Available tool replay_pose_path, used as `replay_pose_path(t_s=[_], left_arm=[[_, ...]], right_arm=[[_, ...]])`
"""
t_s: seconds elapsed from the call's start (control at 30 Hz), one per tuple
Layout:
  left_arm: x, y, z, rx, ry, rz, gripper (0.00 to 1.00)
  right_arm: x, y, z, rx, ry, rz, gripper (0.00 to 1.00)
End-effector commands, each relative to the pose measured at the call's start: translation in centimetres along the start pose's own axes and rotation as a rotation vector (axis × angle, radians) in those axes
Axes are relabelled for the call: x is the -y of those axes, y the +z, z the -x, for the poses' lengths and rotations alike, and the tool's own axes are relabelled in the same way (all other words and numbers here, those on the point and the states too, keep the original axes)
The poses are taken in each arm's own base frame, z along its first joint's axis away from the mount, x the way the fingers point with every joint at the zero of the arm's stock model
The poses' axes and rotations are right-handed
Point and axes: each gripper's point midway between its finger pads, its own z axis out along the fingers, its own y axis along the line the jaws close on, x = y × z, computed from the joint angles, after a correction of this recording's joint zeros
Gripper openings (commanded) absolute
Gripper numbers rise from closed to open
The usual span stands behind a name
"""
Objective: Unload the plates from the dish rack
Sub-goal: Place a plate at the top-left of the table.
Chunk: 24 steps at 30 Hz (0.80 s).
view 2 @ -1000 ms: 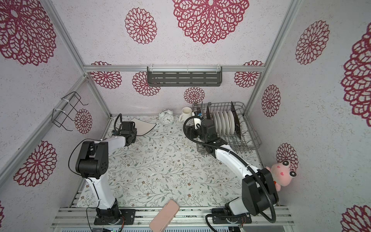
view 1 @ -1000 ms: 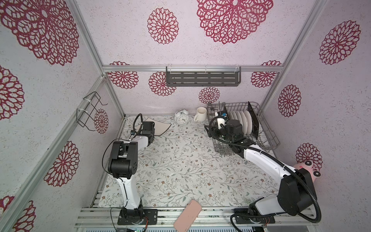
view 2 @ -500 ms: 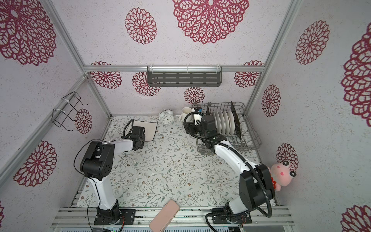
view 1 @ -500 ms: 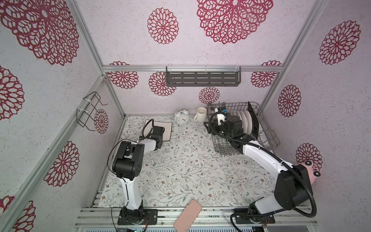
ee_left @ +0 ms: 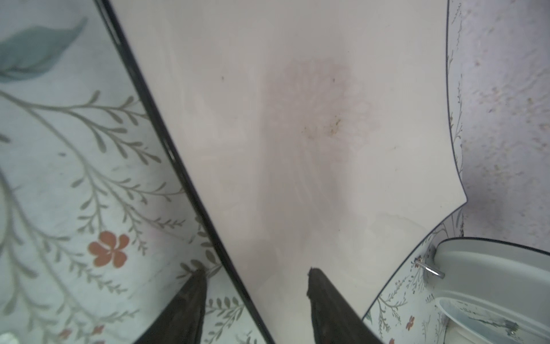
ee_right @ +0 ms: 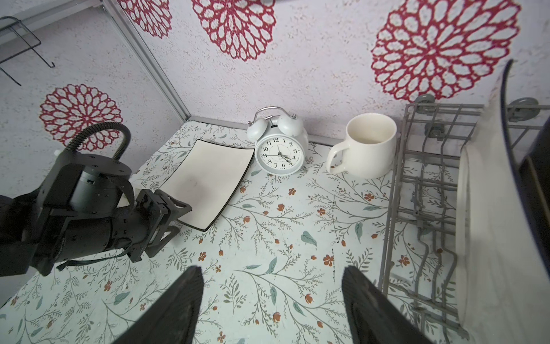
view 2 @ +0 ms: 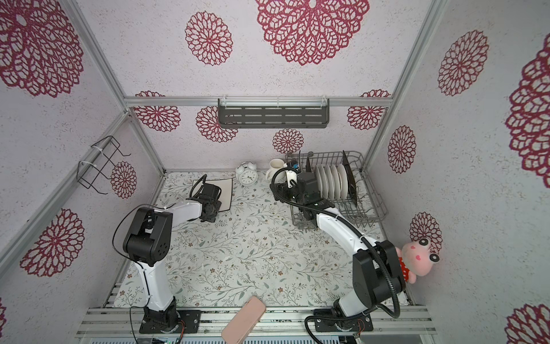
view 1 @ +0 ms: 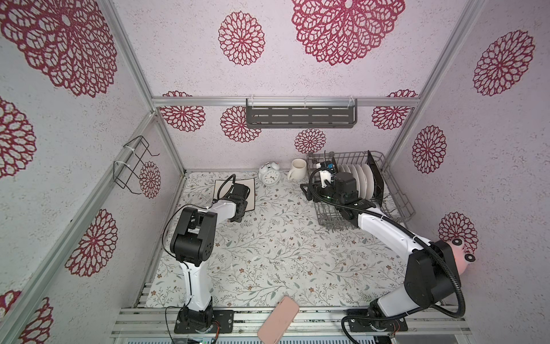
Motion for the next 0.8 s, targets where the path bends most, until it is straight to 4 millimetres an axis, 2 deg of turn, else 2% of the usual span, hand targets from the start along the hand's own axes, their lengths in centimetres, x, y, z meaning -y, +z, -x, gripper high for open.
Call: replay_pose_path(t_s=[0.0,0.2,0.27,0.37,0.53,0.63,0.77], left_arm=[[-8.8,0.1,-2.2,-0.084,0.146,0.307,0.62],[-1.8,-8.0,2.7,0.068,0.39,0.096,0.65],[0.3,-10.9,4.3,0.127,0.482,0.026,0.67],[3.3,-14.2,5.7,0.164,0.575,-0.089,0.7],[5.1,-16.9,6.7,0.125,0.634,-0.18,0.71],[5.3,-18.2,7.1,0.116,0.627,-0.231,0.71],[5.0,-18.7,7.7,0.102,0.581,-0.291,0.72]], right_arm=[[-0.8,-2.9,4.7,0.098,-0.035,0.006,0.78],[1.3,-6.8,9.0,0.102,0.077,-0.05,0.77],[1.8,-7.3,9.1,0.053,0.1,-0.074,0.76],[2.7,-6.7,8.3,-0.025,0.144,-0.074,0.73],[2.5,-5.8,7.1,-0.082,0.183,-0.03,0.68],[2.9,-5.5,6.8,-0.11,0.185,-0.048,0.68],[4.5,-4.9,4.9,-0.16,0.15,-0.146,0.67]])
